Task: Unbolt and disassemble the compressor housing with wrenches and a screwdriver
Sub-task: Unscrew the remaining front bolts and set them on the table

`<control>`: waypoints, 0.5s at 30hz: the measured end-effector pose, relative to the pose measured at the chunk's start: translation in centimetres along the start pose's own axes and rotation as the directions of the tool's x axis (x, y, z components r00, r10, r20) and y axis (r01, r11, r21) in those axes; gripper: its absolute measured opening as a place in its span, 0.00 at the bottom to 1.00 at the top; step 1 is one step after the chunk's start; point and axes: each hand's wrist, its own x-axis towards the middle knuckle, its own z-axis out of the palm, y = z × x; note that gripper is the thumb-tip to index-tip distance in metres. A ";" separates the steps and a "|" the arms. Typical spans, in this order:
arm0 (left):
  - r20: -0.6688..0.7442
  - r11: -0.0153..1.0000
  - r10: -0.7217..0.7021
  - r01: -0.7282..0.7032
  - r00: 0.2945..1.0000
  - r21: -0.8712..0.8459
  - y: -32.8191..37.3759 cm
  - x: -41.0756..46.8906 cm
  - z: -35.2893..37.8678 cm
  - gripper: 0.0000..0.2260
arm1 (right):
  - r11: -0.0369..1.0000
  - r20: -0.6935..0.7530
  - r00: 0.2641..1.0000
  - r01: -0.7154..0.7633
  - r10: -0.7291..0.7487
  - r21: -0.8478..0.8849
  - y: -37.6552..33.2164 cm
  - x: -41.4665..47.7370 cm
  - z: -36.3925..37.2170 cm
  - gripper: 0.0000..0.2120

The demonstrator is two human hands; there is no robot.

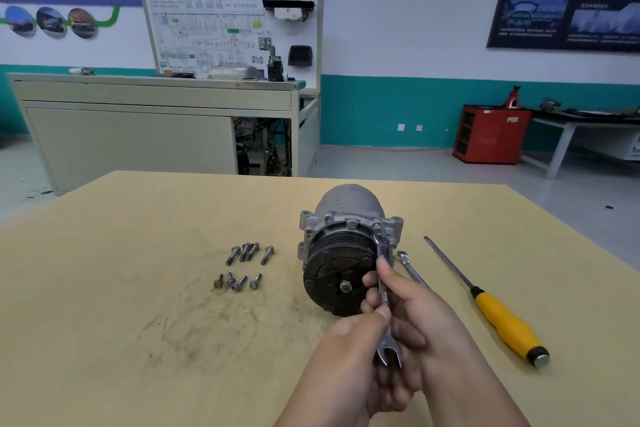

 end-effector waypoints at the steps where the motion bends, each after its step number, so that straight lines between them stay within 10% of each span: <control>1: -0.013 1.000 0.005 -0.005 1.000 0.022 0.0 0.0 0.0 0.27 | 1.000 0.018 1.000 0.006 -0.006 0.010 -0.1 0.1 0.0 0.15; 15: -0.060 0.961 0.062 -0.043 0.996 0.273 0.8 -0.4 -1.5 0.24 | 0.992 -0.034 0.999 -0.006 0.011 0.123 1.8 1.9 0.4 0.19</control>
